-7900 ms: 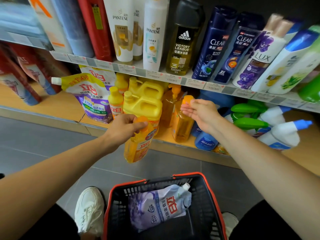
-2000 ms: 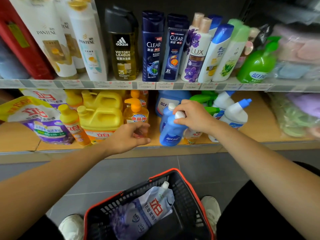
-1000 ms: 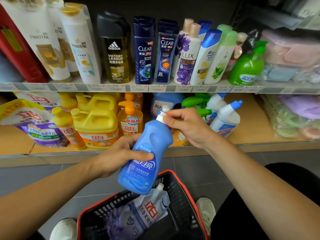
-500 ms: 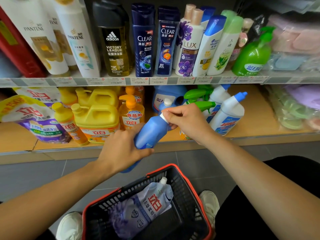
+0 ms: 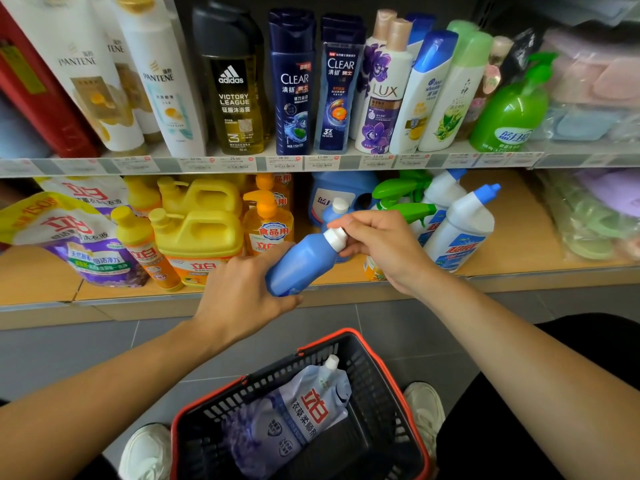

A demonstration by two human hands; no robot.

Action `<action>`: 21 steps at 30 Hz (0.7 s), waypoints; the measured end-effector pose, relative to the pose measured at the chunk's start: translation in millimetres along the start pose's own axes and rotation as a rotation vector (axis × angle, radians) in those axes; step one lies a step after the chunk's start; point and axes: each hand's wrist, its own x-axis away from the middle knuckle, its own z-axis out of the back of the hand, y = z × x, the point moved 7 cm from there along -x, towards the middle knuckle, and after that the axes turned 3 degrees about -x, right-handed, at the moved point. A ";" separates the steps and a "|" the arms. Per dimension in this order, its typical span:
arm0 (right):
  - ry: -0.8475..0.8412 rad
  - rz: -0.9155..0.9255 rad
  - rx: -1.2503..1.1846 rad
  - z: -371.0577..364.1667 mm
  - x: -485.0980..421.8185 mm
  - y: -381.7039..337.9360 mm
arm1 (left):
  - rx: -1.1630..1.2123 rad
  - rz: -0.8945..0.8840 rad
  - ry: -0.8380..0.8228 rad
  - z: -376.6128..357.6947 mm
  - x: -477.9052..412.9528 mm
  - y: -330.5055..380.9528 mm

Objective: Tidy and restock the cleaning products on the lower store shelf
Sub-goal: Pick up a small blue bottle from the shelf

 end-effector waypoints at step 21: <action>-0.091 0.083 0.007 -7.6 4.9 -4.6 | 1.164 0.395 -0.347 -29.3 -3.7 -8.2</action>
